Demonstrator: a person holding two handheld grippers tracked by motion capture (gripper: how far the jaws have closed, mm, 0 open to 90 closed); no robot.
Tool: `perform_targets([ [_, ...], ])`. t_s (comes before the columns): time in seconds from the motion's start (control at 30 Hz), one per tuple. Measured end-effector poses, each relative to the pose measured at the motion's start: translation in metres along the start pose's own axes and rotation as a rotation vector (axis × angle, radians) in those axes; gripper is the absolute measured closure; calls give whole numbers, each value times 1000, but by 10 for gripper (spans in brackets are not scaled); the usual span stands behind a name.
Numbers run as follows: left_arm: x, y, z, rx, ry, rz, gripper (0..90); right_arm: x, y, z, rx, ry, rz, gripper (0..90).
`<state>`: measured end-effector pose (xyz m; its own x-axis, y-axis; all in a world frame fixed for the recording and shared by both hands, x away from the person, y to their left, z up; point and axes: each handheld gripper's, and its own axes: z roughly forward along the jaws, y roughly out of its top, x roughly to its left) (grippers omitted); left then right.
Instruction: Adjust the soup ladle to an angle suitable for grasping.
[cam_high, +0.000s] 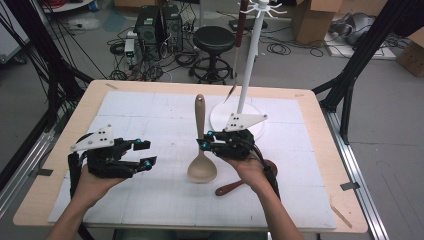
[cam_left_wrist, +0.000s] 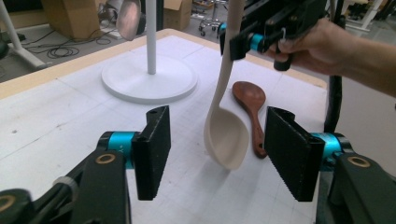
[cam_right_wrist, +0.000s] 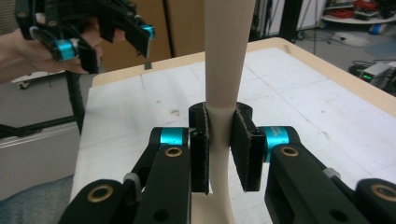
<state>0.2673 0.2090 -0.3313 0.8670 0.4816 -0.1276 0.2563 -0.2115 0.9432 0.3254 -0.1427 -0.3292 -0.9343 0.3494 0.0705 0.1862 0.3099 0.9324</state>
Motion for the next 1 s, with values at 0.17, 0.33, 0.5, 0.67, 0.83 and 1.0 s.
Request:
perform_targets([
  [0.17, 0, -7, -2, 19, 17, 4, 361, -8, -2, -10, -10, -23, 18, 786],
  [0.33, 2, -16, -4, 33, 30, -3, 317, -15, -4, -18, -7, -40, 29, 786],
  [0.5, 4, -23, -10, 30, 56, -13, 290, -21, -5, -24, -16, -54, 37, 786],
  [0.67, 5, -30, -15, 21, 85, -24, 263, -26, -5, -27, -12, -65, 44, 786],
  [0.83, 6, -33, -16, 18, 107, -26, 238, -31, -4, -31, -7, -77, 51, 786],
  [1.0, 7, -34, -13, 21, 115, -24, 213, -37, -3, -37, -8, -93, 60, 786],
])
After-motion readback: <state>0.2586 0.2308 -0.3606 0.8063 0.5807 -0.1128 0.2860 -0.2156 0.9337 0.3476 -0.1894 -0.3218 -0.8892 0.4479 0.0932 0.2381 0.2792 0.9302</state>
